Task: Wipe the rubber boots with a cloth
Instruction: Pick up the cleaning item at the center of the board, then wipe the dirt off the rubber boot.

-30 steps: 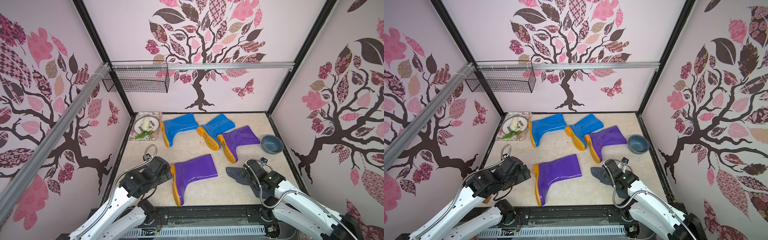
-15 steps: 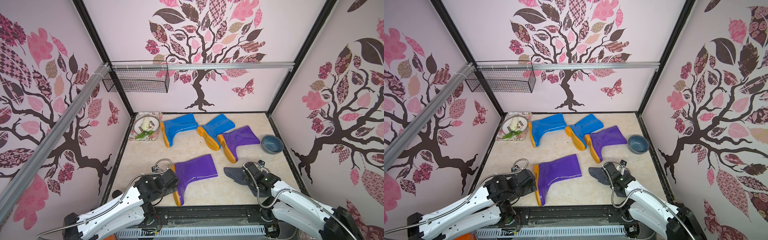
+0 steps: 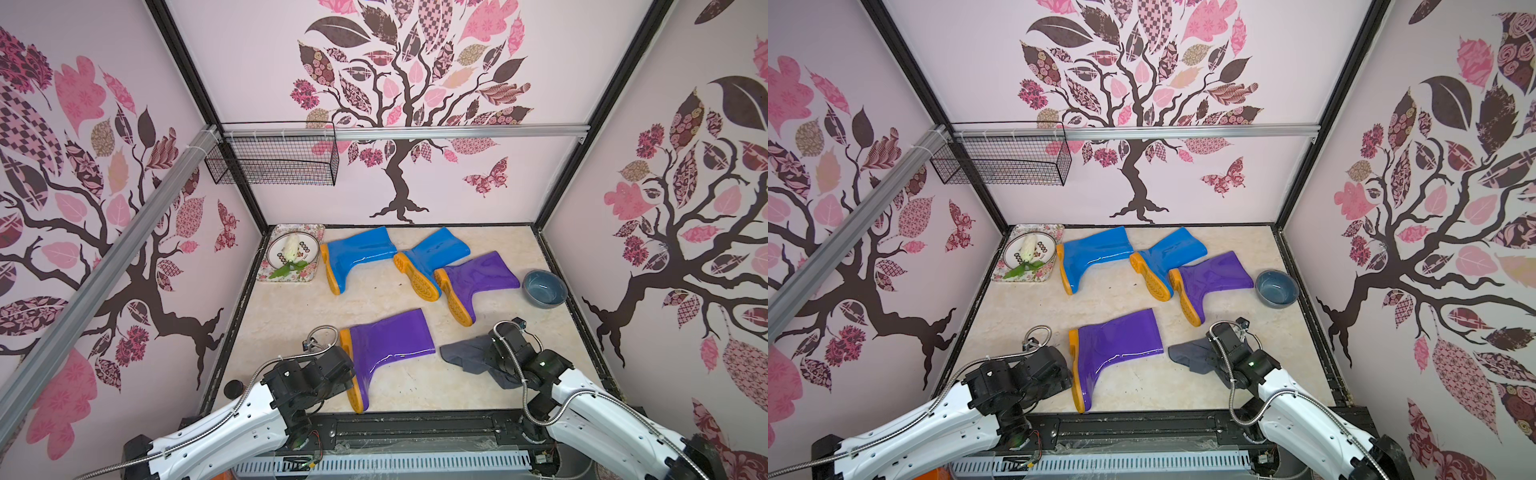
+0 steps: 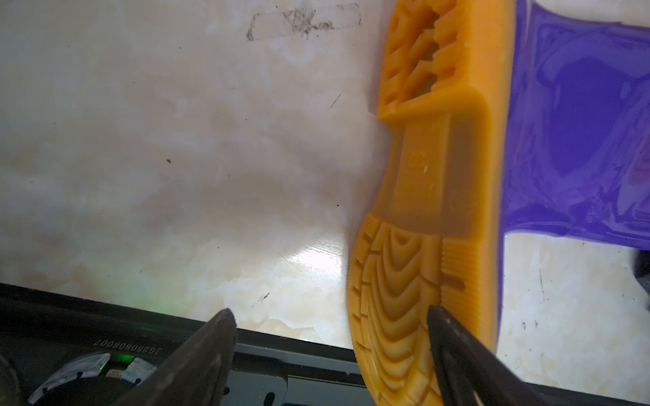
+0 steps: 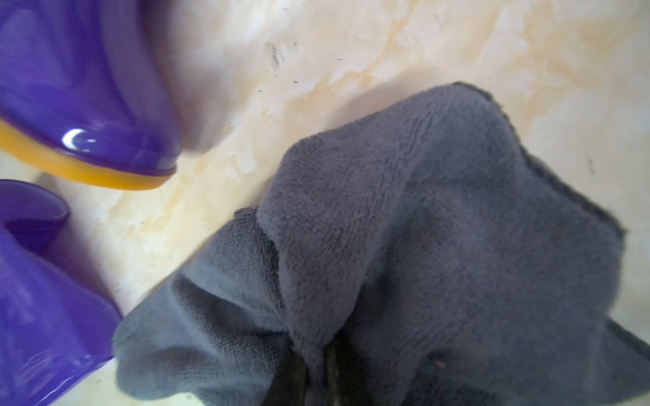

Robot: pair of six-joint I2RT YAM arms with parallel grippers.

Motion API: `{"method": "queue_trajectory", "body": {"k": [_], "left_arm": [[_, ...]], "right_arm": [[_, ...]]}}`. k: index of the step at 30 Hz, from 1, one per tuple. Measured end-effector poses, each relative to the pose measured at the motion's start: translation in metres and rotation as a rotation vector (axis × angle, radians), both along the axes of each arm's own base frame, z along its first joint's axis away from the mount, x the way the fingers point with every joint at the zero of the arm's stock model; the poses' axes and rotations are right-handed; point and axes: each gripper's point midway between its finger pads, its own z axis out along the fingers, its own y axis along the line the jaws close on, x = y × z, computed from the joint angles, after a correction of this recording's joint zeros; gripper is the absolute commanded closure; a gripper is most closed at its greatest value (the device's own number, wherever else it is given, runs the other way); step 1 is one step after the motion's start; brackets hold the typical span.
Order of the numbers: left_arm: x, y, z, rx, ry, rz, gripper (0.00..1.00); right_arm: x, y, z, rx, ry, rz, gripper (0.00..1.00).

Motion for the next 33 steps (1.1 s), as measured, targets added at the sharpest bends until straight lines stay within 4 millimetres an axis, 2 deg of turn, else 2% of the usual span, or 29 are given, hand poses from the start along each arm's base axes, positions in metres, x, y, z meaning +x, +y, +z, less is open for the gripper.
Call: {"method": "queue_trajectory", "body": {"k": [7, 11, 15, 18, 21, 25, 30, 33], "left_arm": [[-0.003, -0.007, 0.006, -0.047, 0.001, -0.024, 0.11], [-0.006, -0.014, 0.007, -0.016, 0.018, -0.069, 0.11], [-0.006, -0.024, 0.008, 0.005, 0.014, -0.118, 0.11], [-0.005, -0.032, 0.014, 0.013, -0.004, -0.148, 0.11], [-0.002, -0.044, 0.031, -0.007, -0.042, -0.178, 0.11], [0.005, -0.056, 0.055, -0.07, -0.095, -0.174, 0.11], [0.002, -0.053, 0.052, -0.06, -0.081, -0.167, 0.15], [-0.002, -0.048, 0.038, -0.053, -0.061, -0.162, 0.19]], "right_arm": [[0.013, 0.022, 0.061, 0.092, -0.094, 0.072, 1.0], [0.018, 0.035, 0.104, 0.136, -0.149, 0.136, 1.0], [0.021, 0.054, 0.146, 0.191, -0.199, 0.221, 1.0], [0.02, 0.074, 0.169, 0.215, -0.224, 0.3, 1.0], [0.017, 0.095, 0.179, 0.227, -0.227, 0.384, 1.0], [0.01, 0.118, 0.168, 0.214, -0.187, 0.468, 1.0], [0.002, 0.14, 0.166, 0.23, -0.181, 0.55, 1.0], [-0.001, 0.152, 0.164, 0.227, -0.183, 0.592, 1.0]]}}
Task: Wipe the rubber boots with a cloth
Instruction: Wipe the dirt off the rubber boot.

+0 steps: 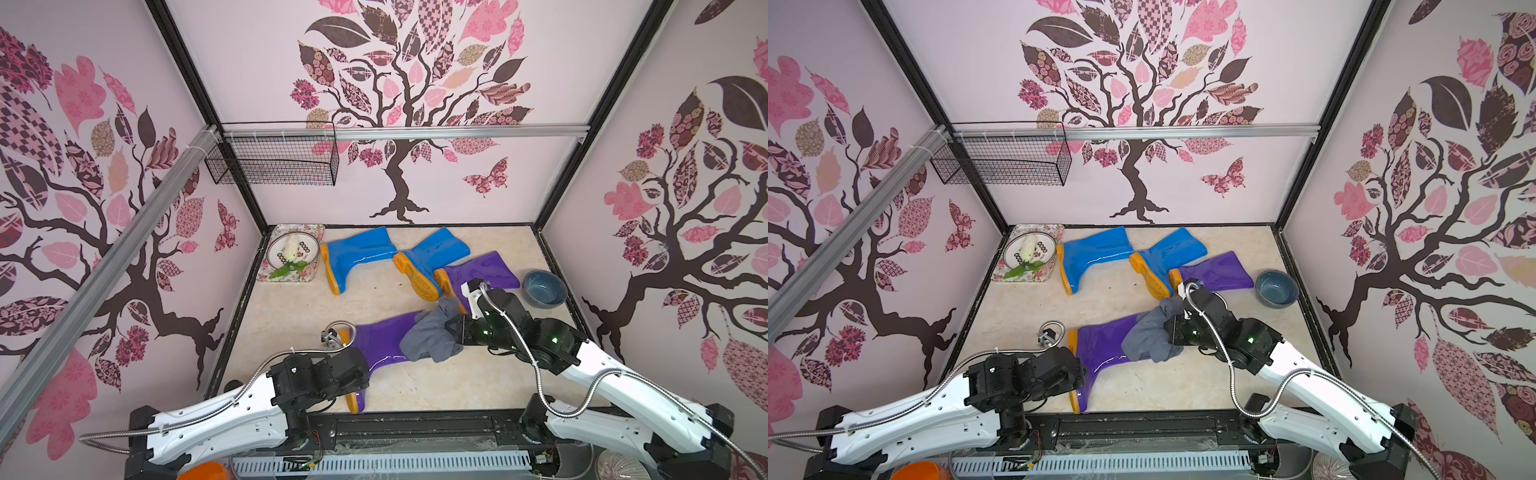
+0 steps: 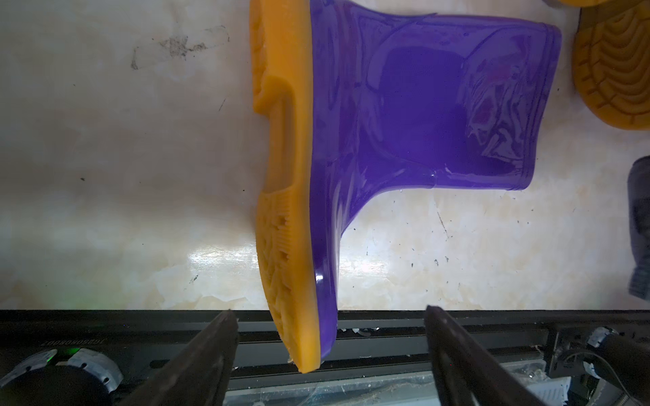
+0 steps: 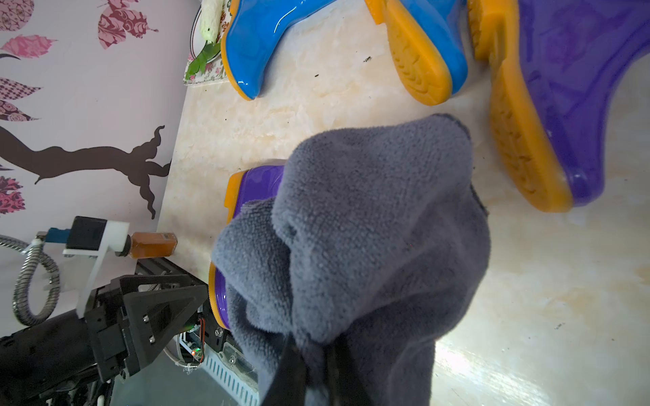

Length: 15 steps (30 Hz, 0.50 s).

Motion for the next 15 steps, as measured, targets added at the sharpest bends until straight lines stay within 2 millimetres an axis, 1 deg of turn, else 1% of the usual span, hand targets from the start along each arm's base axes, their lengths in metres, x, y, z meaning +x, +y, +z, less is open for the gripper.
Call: {"method": "queue_trajectory", "body": {"k": [3, 7, 10, 12, 13, 15], "left_arm": [[-0.007, 0.007, -0.022, 0.027, 0.039, 0.003, 0.21], [-0.012, 0.008, -0.04, 0.048, 0.069, 0.001, 0.23], [-0.011, 0.003, -0.044, 0.036, 0.07, -0.004, 0.34], [-0.01, -0.001, -0.046, 0.022, 0.067, -0.009, 0.48], [-0.01, -0.002, -0.047, 0.017, 0.068, -0.01, 0.52], [-0.01, -0.003, -0.051, 0.011, 0.068, -0.01, 0.64]], "right_arm": [[-0.004, 0.017, -0.006, -0.012, 0.0, 0.054, 1.0], [-0.004, 0.035, -0.016, -0.022, 0.007, 0.104, 1.0], [0.0, 0.048, -0.023, -0.022, 0.012, 0.129, 1.0], [0.003, 0.056, -0.026, -0.015, 0.011, 0.144, 1.0], [0.005, 0.06, -0.028, -0.015, 0.011, 0.15, 1.0], [0.008, 0.069, -0.035, -0.014, 0.015, 0.168, 1.0]]}}
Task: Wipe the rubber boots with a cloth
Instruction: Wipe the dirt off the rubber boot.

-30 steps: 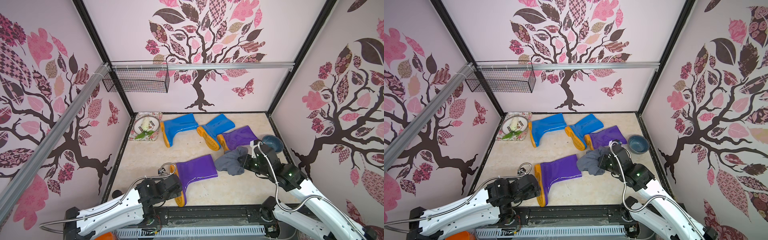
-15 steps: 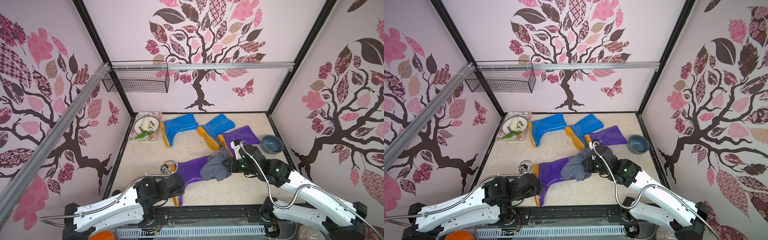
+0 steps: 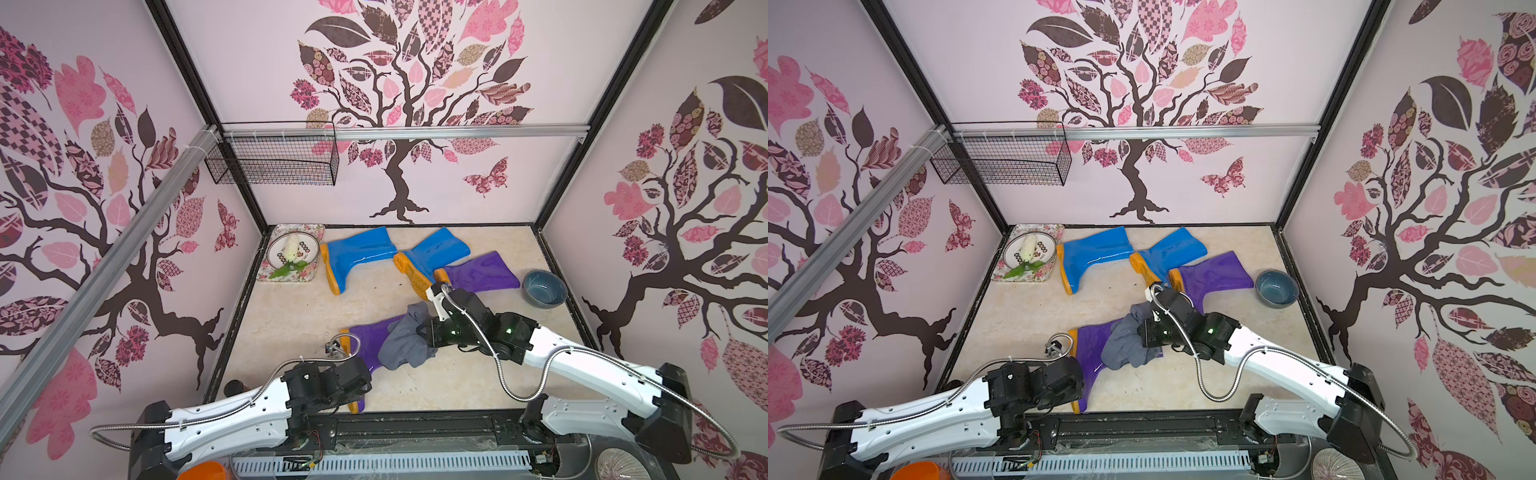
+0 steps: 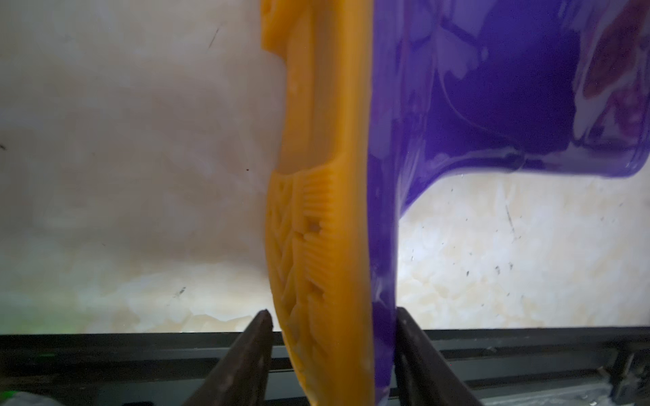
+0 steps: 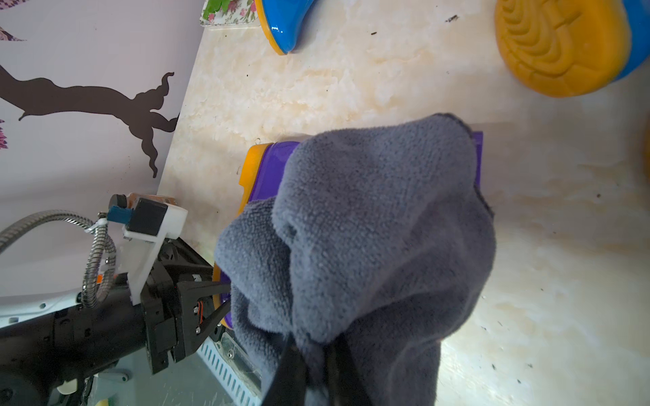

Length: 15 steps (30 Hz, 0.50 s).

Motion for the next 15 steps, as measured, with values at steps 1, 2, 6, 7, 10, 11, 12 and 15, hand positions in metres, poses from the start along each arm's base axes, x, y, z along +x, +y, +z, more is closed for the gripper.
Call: {"method": "queue_trajectory", "body": {"k": [1, 2, 6, 7, 10, 11, 12, 15], "left_arm": [[0.0, 0.001, -0.002, -0.001, 0.0, 0.002, 0.68], [0.0, 0.001, -0.003, -0.004, -0.003, 0.0, 0.72], [-0.002, 0.002, -0.003, -0.042, -0.019, -0.008, 0.97], [-0.002, 0.003, -0.003, -0.048, -0.023, -0.012, 1.0], [-0.004, 0.006, -0.001, -0.046, -0.036, -0.046, 1.0], [-0.005, 0.008, 0.0, -0.042, -0.039, -0.059, 1.0], [-0.006, 0.009, 0.0, -0.04, -0.042, -0.074, 1.0], [-0.01, 0.011, 0.001, -0.035, -0.036, -0.114, 1.0]], "right_arm": [[0.001, 0.004, -0.003, -0.001, 0.003, 0.008, 1.0], [0.002, 0.008, -0.006, 0.003, 0.008, 0.016, 1.0], [0.002, 0.03, -0.01, 0.049, 0.018, 0.065, 1.0], [0.0, 0.037, -0.009, 0.062, 0.011, 0.08, 1.0], [-0.017, 0.064, -0.012, 0.088, -0.001, 0.151, 1.0], [-0.026, 0.076, -0.016, 0.102, 0.008, 0.181, 1.0], [-0.034, 0.089, -0.021, 0.116, 0.021, 0.206, 1.0], [-0.055, 0.12, -0.043, 0.146, 0.07, 0.254, 1.0]]}}
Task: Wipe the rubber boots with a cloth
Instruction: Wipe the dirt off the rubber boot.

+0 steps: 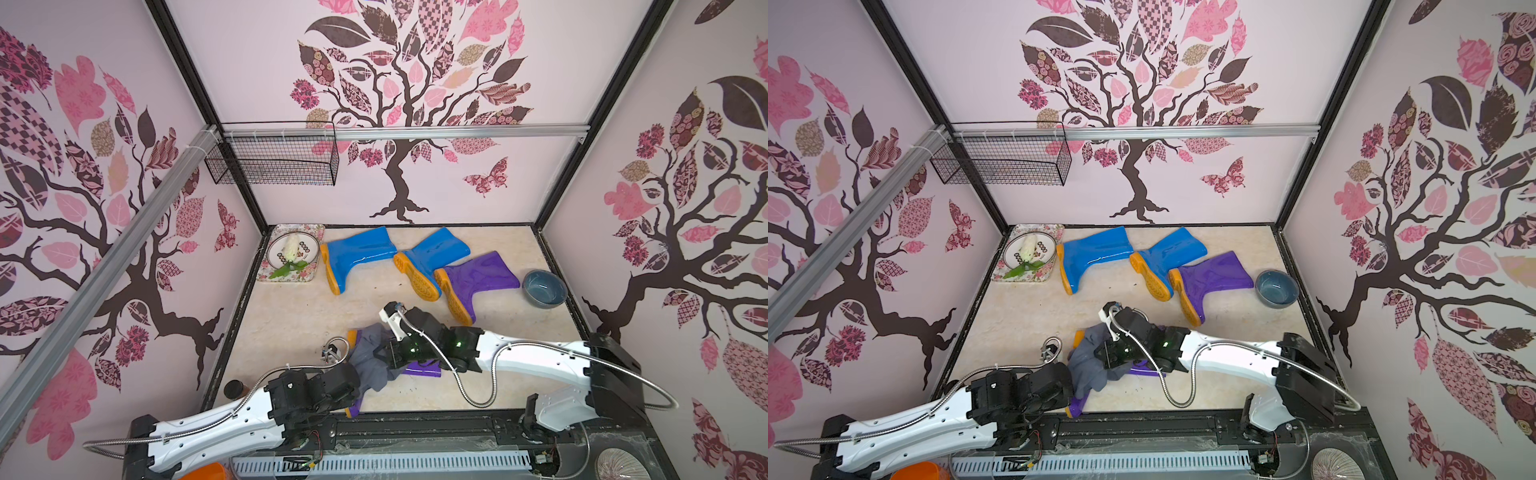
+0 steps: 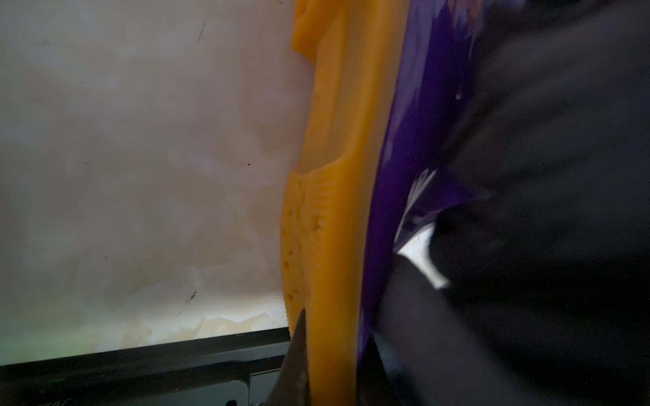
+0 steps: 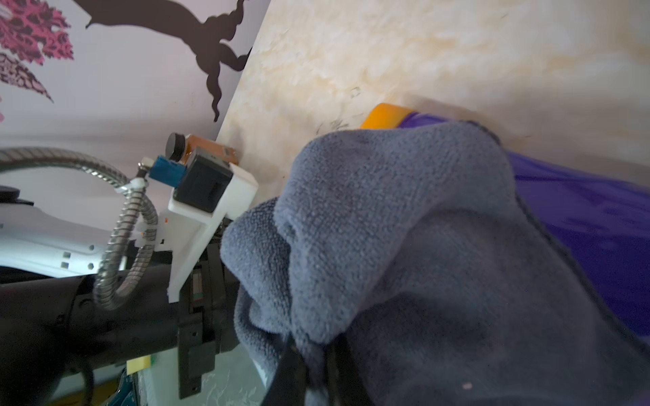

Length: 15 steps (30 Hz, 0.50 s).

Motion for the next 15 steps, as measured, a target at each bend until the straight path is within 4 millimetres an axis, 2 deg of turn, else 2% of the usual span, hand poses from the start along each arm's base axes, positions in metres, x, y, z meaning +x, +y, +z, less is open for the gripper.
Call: {"method": "queue_trajectory", "body": {"k": [3, 7, 10, 15], "left_arm": [[-0.003, 0.003, -0.001, 0.012, 0.002, -0.027, 1.0], [-0.003, 0.003, -0.001, 0.003, -0.004, -0.042, 1.0], [-0.004, 0.003, -0.001, -0.017, -0.014, -0.043, 1.0], [-0.005, 0.003, -0.001, -0.05, -0.024, -0.047, 1.0]], "right_arm": [[-0.007, 0.018, -0.025, 0.006, 0.043, 0.008, 1.0], [0.008, 0.025, -0.048, 0.015, 0.068, -0.031, 1.0], [0.038, 0.023, -0.06, 0.037, 0.083, -0.083, 1.0], [0.111, 0.001, -0.09, -0.034, 0.085, -0.205, 1.0]]}}
